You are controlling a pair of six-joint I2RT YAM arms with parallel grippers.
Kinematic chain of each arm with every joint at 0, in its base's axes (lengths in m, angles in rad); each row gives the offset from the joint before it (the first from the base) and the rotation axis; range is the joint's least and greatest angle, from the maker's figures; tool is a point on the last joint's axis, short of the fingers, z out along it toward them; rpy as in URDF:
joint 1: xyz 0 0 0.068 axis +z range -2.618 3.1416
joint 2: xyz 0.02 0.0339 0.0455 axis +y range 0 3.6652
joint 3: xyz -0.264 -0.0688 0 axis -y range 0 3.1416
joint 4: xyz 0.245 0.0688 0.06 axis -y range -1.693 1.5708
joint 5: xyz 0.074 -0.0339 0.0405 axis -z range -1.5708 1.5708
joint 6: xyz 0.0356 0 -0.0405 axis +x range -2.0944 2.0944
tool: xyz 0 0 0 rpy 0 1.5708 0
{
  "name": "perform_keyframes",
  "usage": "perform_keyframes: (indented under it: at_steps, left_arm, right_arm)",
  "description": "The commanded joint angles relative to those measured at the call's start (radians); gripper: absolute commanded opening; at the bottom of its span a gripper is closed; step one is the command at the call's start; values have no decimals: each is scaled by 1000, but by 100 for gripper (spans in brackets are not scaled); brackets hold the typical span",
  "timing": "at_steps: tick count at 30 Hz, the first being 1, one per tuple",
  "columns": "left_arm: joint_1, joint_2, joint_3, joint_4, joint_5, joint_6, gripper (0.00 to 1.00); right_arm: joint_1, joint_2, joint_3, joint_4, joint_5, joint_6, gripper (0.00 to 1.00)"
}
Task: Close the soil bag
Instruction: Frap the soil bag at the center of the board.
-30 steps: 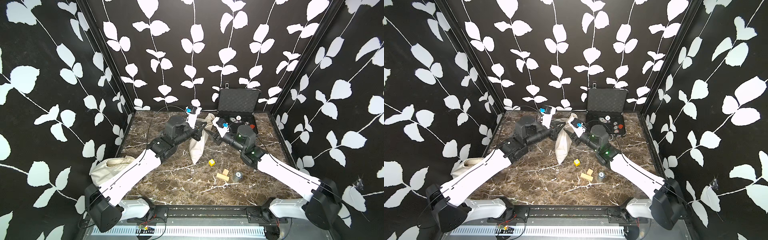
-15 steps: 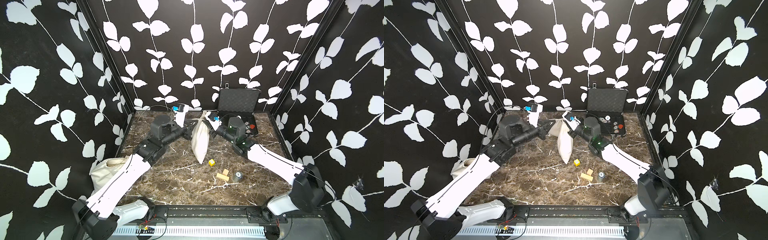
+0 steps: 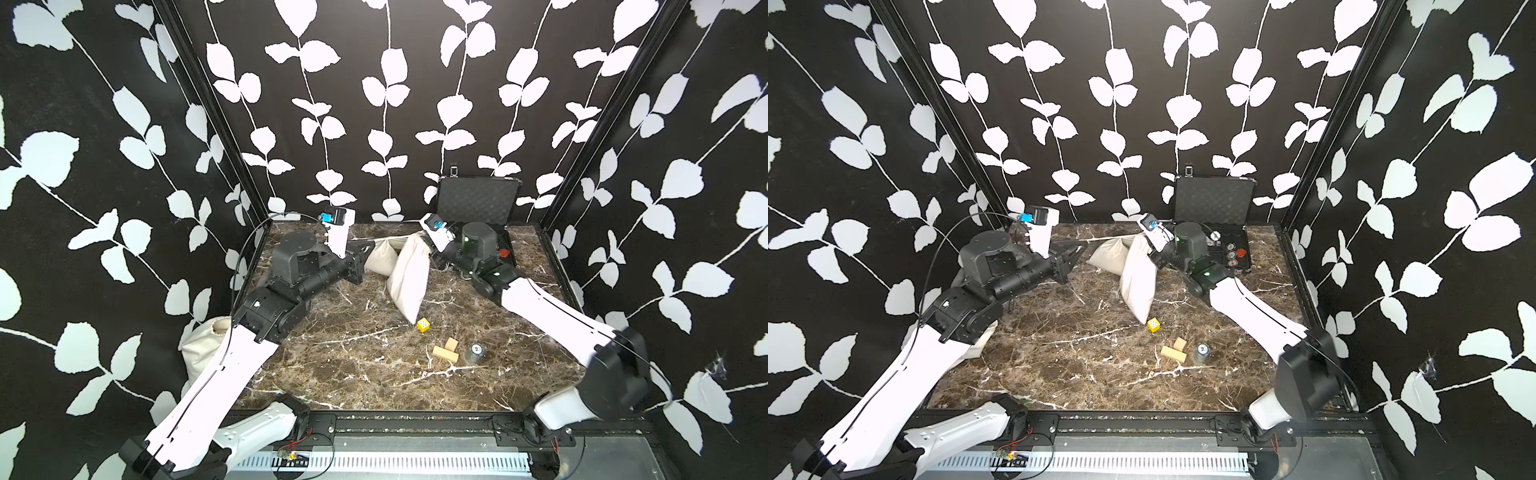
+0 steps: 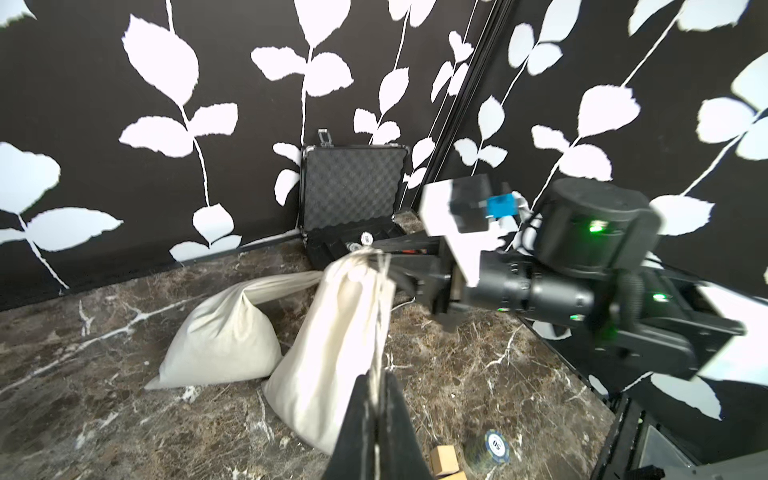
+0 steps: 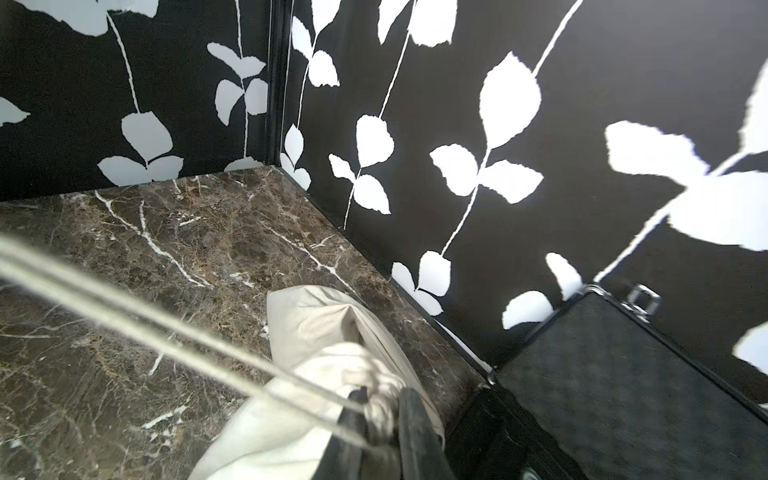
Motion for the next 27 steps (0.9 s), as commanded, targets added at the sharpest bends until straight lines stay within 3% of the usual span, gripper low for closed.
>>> perform_keyframes:
  at_steps: [1, 5, 13, 17, 20, 27]
  left_arm:
    - [38, -123, 92, 139, -36, 1, 0]
    - [90, -120, 78, 169, 10, -38, 0]
    - [151, -115, 21, 175, 32, -83, 0]
    - [154, -100, -34, 169, 35, -94, 0]
    - [155, -94, -63, 169, 26, -99, 0]
    - [157, -82, -55, 168, 14, -88, 0]
  right_arm:
    - [-97, -85, -38, -159, 288, -32, 15]
    - [-110, -60, -80, -183, 399, -60, 15]
    - [-170, 76, -209, -154, 415, 34, 21]
    - [-151, 31, -237, -136, 246, 112, 23]
    - [-101, -35, -257, -69, 87, 117, 36]
    - [19, -97, -180, -11, -111, 94, 58]
